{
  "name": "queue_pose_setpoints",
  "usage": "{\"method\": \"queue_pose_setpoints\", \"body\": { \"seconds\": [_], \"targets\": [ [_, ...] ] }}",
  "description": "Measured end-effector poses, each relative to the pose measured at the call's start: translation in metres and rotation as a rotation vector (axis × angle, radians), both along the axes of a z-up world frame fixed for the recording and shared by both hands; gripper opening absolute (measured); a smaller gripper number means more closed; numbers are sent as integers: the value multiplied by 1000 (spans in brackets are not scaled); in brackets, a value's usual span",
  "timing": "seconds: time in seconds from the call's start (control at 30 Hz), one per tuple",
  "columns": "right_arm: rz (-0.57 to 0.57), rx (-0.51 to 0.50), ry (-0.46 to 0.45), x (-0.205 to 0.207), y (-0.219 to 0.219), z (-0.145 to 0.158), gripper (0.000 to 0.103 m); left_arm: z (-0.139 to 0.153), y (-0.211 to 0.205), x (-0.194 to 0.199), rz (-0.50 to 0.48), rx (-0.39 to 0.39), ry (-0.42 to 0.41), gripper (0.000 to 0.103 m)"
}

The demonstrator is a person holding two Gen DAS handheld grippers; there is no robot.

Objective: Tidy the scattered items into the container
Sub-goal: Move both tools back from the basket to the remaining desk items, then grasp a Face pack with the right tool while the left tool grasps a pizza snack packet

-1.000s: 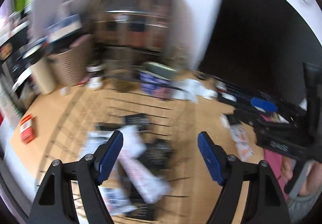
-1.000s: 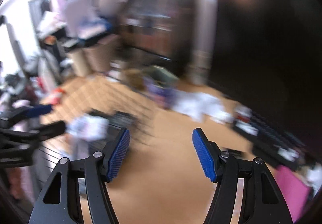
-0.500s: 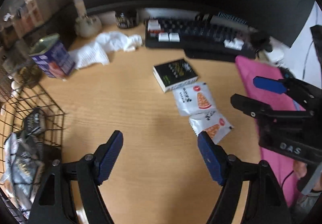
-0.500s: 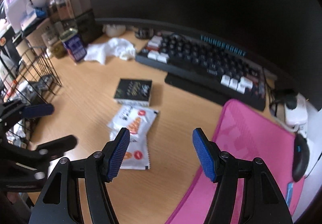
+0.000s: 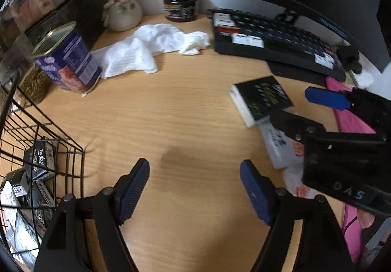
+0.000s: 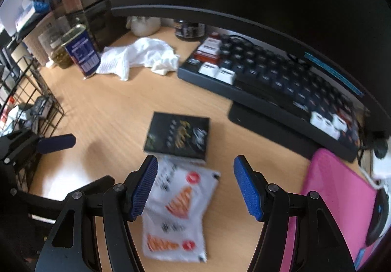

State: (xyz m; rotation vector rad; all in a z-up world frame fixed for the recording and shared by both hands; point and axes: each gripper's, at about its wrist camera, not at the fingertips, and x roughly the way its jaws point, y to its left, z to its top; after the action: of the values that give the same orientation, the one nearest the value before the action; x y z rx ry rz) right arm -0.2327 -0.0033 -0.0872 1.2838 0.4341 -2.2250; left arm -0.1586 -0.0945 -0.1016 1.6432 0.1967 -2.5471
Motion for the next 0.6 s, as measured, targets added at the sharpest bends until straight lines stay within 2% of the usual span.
{"method": "queue_pose_setpoints", "body": {
  "seconds": [0.3,0.43,0.6],
  "targets": [
    [-6,35,-46,-22,-35,-23,65,-8,-4,2,-31,29,-13,79],
    [-8,-56,-94,-21,-22,-17,62,-3,2,6,-48,59,-5,79],
    [-40,-61,-61,-11,10,-2,62,8,29,9,-90,36,8,79]
  ]
}}
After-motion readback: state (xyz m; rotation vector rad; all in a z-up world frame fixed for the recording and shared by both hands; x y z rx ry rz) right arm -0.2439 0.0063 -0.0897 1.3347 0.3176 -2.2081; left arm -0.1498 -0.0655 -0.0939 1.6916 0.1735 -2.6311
